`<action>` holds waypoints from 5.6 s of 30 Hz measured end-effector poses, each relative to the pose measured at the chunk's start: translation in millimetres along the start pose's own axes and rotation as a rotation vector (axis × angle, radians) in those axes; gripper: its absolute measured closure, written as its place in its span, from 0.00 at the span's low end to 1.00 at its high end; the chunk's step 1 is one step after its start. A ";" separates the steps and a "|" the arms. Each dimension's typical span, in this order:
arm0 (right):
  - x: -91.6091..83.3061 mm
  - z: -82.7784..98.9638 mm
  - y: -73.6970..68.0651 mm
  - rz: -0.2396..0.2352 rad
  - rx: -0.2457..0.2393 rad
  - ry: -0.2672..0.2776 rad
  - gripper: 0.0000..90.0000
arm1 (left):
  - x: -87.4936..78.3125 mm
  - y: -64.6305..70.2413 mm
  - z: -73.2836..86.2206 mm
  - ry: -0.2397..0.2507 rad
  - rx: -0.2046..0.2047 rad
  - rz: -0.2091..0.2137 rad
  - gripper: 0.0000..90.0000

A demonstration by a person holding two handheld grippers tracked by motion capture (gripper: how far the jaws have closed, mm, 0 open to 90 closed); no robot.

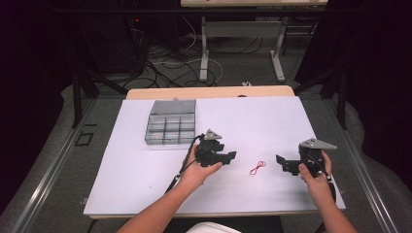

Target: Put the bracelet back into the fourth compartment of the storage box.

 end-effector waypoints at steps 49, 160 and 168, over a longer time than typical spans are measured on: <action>3.0 0.6 1.4 -0.006 0.012 -0.010 0.00 | 70.0 40.6 -13.1 -0.173 -0.043 0.160 0.72; 3.6 1.3 3.1 -0.006 0.005 -0.014 0.00 | 36.5 -26.3 -18.3 -0.124 -0.088 -0.002 1.00; 3.5 1.6 3.3 -0.009 0.007 -0.018 0.00 | 20.1 -45.2 -16.4 -0.110 -0.102 -0.029 1.00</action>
Point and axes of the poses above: each handheld gripper's, and its own axes: x roughly forward along the jaws, z roughly out of its underside, y roughly to its right, the point moved 3 cm from there along x, roughly forward along the jaws, and after that the axes turned 12 degrees about x, right-handed, at the moved point
